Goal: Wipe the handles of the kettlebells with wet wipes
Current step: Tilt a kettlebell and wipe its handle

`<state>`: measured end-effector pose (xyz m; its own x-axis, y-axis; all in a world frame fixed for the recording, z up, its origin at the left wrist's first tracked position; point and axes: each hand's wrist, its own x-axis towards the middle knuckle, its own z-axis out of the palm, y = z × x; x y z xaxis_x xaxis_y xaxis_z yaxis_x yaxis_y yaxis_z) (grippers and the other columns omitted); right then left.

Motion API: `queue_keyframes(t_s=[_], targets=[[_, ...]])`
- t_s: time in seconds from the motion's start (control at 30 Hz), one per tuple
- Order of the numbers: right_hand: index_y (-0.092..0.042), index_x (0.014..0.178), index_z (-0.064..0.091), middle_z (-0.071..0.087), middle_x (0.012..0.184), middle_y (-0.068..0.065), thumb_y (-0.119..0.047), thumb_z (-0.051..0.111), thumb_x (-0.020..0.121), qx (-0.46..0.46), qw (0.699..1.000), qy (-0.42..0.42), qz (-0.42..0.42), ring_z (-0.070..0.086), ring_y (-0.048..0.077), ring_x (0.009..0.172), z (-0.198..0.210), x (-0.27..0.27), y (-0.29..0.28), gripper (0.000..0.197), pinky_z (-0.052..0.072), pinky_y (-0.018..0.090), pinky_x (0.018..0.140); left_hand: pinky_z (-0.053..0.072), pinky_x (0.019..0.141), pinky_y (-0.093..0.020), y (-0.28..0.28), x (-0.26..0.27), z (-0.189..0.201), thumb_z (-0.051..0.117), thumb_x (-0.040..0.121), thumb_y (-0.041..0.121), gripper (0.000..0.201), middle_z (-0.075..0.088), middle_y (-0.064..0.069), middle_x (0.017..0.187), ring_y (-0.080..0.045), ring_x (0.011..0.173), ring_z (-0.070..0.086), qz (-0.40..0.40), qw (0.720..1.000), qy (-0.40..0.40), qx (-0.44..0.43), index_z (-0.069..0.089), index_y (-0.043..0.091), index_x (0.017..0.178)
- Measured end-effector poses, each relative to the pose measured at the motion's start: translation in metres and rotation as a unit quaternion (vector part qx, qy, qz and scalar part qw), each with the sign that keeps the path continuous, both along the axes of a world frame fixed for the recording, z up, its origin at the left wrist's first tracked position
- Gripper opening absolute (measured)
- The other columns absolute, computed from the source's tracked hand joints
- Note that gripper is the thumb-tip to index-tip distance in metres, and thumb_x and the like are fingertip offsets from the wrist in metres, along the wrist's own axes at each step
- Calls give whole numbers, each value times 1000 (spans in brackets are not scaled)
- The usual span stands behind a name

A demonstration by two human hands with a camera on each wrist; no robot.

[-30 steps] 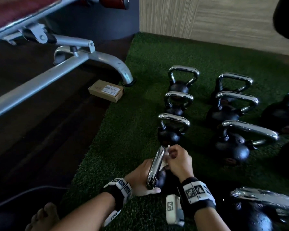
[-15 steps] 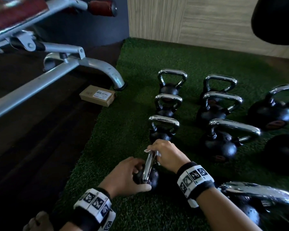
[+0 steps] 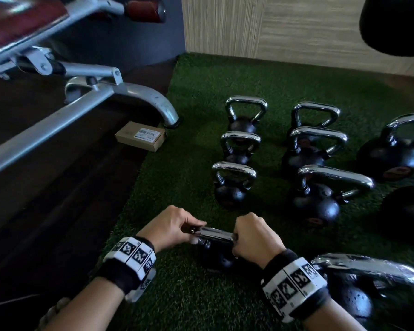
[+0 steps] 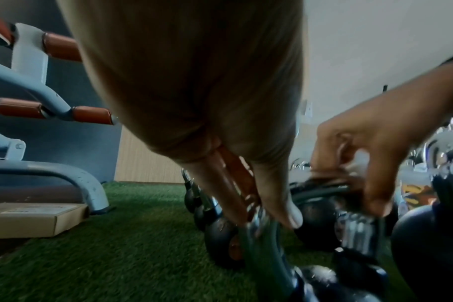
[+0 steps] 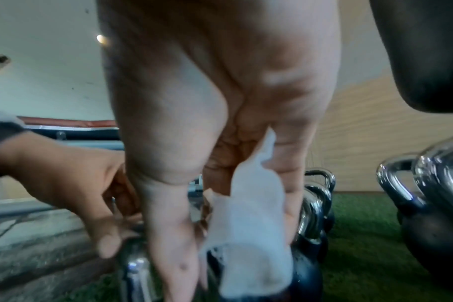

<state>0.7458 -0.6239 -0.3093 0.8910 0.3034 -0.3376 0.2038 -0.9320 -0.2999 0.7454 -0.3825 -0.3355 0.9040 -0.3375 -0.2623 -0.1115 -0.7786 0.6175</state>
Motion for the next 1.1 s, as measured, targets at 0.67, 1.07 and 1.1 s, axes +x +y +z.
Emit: queue_keyframes(t_s=[0.67, 1.07, 1.1], targets=[[-39, 106, 79, 75, 96, -18, -18, 70, 78, 197, 975, 98, -32, 71, 2, 88, 56, 35, -45, 36, 59, 23, 81, 54, 104, -33, -3, 108, -23, 75, 81, -9, 76, 69, 11, 123, -10, 115, 65, -5, 977, 200, 70, 55, 27, 146], [-34, 91, 83, 74, 74, -22, -16, 85, 76, 185, 959, -46, -208, 65, -13, 73, 45, 113, -15, 23, 48, 9, 70, 46, 109, -29, -23, 223, -90, 95, 56, 52, 92, 66, 12, 131, -11, 122, 62, 30, 990, 123, -66, 56, 35, 138], [-34, 91, 83, 74, 73, -20, -17, 86, 75, 158, 964, -60, -206, 62, -15, 69, 45, 121, -11, 24, 44, 7, 67, 47, 107, -26, -26, 225, -90, 96, 58, 50, 86, 68, 14, 126, -9, 119, 63, 13, 989, 127, -77, 59, 36, 135]])
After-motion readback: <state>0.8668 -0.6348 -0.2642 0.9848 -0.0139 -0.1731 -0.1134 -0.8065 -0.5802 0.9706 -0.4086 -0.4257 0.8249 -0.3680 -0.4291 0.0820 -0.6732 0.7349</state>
